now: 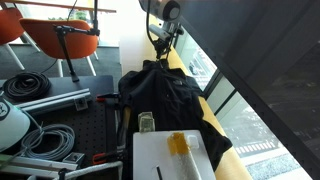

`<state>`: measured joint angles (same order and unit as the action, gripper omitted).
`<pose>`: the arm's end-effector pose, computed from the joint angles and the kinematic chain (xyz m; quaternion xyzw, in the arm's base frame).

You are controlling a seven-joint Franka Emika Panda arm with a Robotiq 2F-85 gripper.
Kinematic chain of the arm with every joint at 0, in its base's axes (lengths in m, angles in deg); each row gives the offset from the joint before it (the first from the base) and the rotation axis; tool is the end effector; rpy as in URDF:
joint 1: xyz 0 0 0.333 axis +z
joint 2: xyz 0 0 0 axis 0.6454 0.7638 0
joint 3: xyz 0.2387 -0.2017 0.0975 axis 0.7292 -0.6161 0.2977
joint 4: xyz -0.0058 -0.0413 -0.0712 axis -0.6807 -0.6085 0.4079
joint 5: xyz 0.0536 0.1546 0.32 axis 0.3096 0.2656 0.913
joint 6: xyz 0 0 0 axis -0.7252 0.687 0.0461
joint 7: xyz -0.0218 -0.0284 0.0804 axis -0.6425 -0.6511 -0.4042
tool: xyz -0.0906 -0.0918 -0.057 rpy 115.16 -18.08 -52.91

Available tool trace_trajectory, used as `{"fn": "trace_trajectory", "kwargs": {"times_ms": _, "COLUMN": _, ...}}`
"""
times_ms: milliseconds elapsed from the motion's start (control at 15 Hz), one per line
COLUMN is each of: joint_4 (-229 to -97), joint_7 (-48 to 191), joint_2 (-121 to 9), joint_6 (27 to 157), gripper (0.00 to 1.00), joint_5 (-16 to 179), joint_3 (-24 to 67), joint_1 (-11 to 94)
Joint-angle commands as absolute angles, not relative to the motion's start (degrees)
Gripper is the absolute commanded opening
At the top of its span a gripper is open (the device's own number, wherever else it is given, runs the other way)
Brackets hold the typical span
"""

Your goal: Pull the zipper of the black vest up

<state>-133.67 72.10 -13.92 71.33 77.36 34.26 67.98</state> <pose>0.6113 0.4008 0.1693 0.9601 0.2710 -0.0682 0.0117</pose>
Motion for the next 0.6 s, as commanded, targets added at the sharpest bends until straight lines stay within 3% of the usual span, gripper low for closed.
{"fn": "trace_trajectory", "kwargs": {"times_ms": 0, "joint_4": -128.82, "joint_7": 72.40, "joint_2": -11.82, "joint_6": 69.78, "gripper": 0.02, "joint_5": 79.31, "joint_3": 35.46, "joint_1": 68.30}}
{"fn": "trace_trajectory", "kwargs": {"times_ms": 67, "joint_4": -129.77, "joint_7": 72.63, "joint_2": -12.32, "joint_6": 70.46, "gripper": 0.32, "joint_5": 79.22, "joint_3": 35.61, "joint_1": 68.04}}
{"fn": "trace_trajectory", "kwargs": {"times_ms": 133, "joint_4": -130.42, "joint_7": 72.50, "joint_2": -12.73, "joint_6": 70.74, "gripper": 0.33, "joint_5": 79.32, "joint_3": 35.69, "joint_1": 67.87}}
{"fn": "trace_trajectory", "kwargs": {"times_ms": 533, "joint_4": -141.06, "joint_7": 73.15, "joint_2": -20.97, "joint_6": 78.48, "gripper": 0.76, "joint_5": 80.20, "joint_3": 35.32, "joint_1": 66.44}}
